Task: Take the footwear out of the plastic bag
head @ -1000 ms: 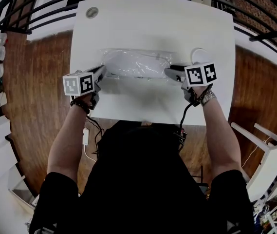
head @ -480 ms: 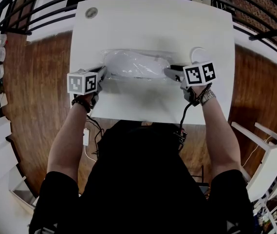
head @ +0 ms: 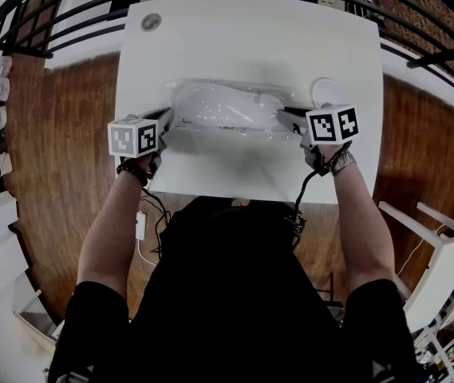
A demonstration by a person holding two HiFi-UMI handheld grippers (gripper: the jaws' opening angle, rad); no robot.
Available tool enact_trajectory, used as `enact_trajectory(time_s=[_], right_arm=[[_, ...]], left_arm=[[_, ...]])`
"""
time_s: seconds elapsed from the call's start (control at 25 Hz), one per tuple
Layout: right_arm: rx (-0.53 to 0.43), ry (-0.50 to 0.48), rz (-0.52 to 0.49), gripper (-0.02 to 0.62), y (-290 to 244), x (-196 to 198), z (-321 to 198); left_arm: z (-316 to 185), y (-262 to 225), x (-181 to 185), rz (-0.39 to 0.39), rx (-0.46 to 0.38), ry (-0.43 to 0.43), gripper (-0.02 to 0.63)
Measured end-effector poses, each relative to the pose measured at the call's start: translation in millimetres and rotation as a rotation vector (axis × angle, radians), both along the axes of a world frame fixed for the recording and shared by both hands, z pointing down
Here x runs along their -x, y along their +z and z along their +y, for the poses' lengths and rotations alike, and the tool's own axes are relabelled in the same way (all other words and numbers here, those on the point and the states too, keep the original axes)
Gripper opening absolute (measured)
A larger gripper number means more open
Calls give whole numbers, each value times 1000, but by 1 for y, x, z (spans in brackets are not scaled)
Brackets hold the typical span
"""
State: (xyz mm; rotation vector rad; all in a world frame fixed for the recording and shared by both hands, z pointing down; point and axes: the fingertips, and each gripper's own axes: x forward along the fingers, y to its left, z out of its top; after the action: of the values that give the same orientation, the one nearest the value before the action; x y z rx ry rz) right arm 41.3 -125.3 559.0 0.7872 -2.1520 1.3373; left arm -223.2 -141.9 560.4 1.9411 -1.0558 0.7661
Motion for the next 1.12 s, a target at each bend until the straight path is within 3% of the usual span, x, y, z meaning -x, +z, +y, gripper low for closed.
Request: enact_trajectory(time_s=[0.4,1.12], right_arm=[[-25,102,-8,41,-19,-41,17],[-106,302,17,31,-55,-117,46]], left_arm=[[-1,-10,3,-17,-38,-24,18],[3,-8,1,3,-6,-37,18]])
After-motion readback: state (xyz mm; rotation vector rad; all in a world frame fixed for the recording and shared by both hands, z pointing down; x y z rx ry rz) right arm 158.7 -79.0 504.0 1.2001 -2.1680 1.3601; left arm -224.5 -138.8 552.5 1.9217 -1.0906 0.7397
